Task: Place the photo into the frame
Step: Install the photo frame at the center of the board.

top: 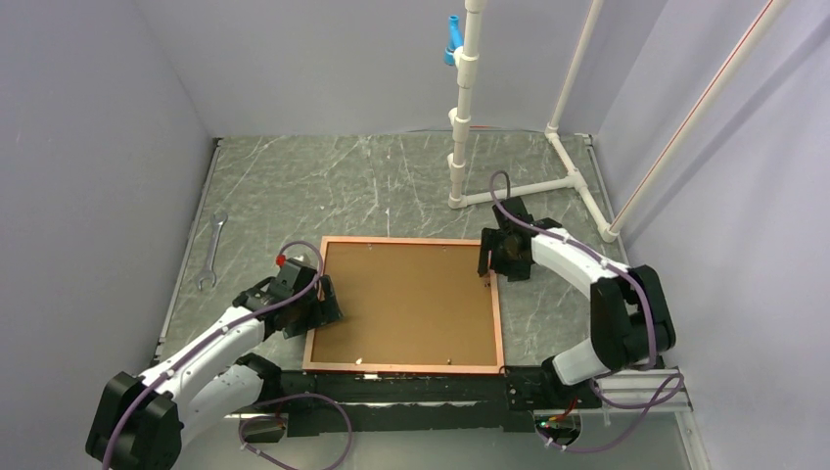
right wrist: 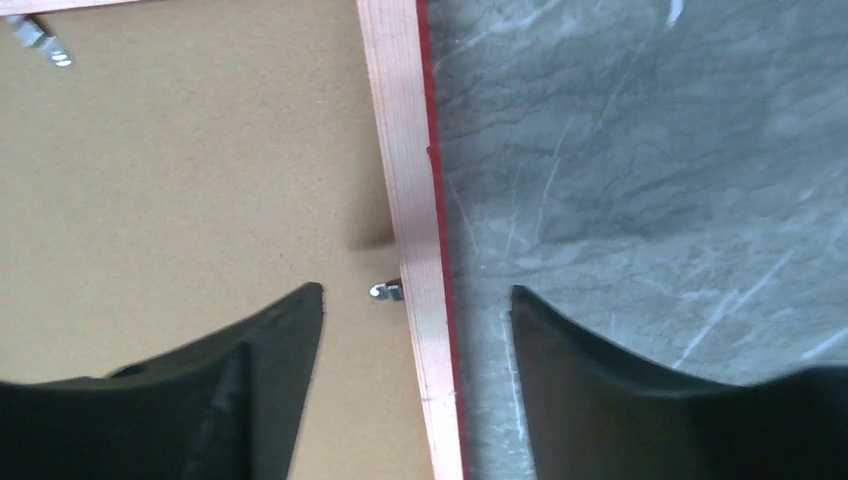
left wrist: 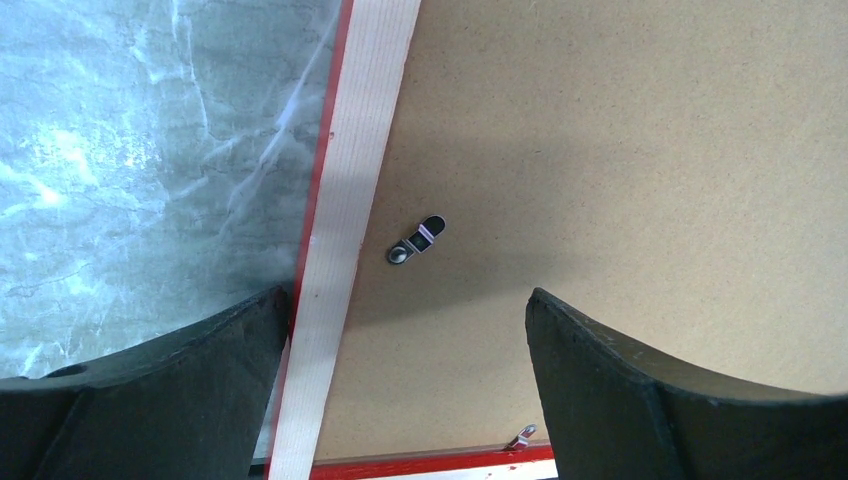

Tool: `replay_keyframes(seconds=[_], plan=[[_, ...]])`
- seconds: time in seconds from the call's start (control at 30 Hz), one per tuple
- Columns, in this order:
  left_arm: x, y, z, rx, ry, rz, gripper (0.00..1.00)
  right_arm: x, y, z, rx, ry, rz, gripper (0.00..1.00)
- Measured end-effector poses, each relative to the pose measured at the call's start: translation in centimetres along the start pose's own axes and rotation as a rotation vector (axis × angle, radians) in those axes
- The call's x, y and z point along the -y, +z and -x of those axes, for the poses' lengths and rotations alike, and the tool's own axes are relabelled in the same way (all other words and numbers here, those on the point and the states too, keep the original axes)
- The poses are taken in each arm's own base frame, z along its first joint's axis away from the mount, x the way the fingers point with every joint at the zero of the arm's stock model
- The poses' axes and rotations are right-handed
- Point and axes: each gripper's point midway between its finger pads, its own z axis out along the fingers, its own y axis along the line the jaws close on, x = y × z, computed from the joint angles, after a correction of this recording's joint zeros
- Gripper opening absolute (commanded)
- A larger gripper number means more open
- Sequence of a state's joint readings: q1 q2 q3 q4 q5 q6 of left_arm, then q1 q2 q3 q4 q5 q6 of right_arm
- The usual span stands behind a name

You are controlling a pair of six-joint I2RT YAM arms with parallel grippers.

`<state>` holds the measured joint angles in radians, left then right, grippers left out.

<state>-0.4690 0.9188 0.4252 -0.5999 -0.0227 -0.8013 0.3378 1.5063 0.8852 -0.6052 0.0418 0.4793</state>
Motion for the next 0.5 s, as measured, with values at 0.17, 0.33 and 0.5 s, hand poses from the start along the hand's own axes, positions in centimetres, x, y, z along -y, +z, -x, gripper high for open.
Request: replay_keyframes(seconds=[0.17, 0.33, 0.5], plan=[[0.0, -0.1, 0.1, -0.005, 0.005, 0.012, 0.93, -0.4, -2.5, 1.4, 0.09, 0.024, 0.044, 0.88], [-0.6, -0.1, 0.1, -0.009, 0.009, 0.052, 0.89, -0.6, -3.7, 0.6, 0.114, 0.041, 0.093, 0.88], [-1.3, 0.0, 0.2, -0.027, 0.032, 0.106, 0.84, -0.2, -2.4, -2.2, 0.038, 0.046, 0.109, 0.88]])
